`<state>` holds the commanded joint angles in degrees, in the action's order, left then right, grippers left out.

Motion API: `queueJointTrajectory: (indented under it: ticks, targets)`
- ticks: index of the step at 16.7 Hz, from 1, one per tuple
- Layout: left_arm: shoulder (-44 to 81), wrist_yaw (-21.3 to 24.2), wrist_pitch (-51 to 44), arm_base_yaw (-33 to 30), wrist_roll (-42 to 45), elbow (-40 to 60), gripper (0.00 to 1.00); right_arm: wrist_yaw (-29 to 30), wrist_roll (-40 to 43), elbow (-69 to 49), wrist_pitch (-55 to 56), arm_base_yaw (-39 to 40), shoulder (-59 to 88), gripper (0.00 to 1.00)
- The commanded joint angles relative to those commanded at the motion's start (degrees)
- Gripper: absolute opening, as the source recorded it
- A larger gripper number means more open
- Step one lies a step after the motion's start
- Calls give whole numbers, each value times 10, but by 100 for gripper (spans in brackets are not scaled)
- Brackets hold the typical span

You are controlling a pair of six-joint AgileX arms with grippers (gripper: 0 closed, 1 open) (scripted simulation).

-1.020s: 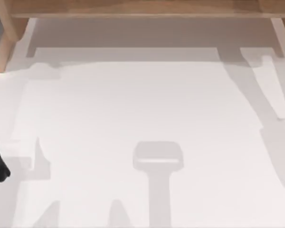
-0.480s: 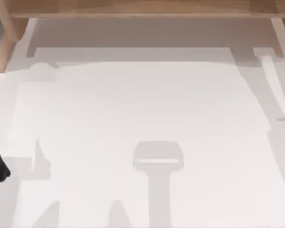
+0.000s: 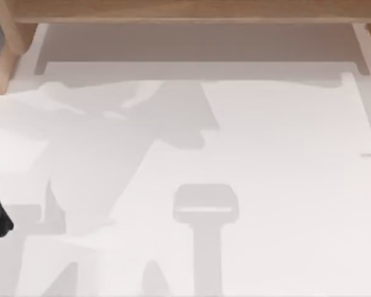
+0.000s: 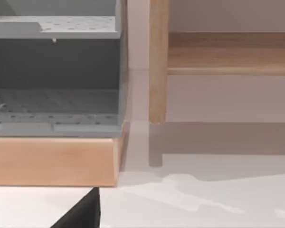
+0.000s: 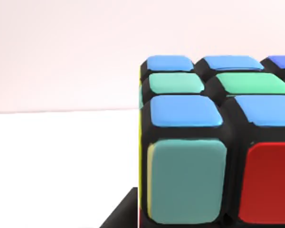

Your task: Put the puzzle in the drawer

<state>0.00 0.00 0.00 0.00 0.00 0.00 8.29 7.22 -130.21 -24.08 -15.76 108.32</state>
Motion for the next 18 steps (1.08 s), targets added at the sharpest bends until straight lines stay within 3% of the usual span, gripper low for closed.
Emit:
queueJointTrajectory:
  ticks: [4, 7, 13, 18]
  targets:
    - [0, 0, 0, 0, 0, 0, 100, -28, 43, -122, -201, -110, 80, 0]
    - [0, 0, 0, 0, 0, 0, 100, -49, 75, -202, -363, -145, 165, 0]
    - [0, 0, 0, 0, 0, 0, 100, -80, 121, -316, -634, -98, 366, 0]
    - [0, 0, 0, 0, 0, 0, 100, -77, 129, -358, -729, -59, 489, 0]
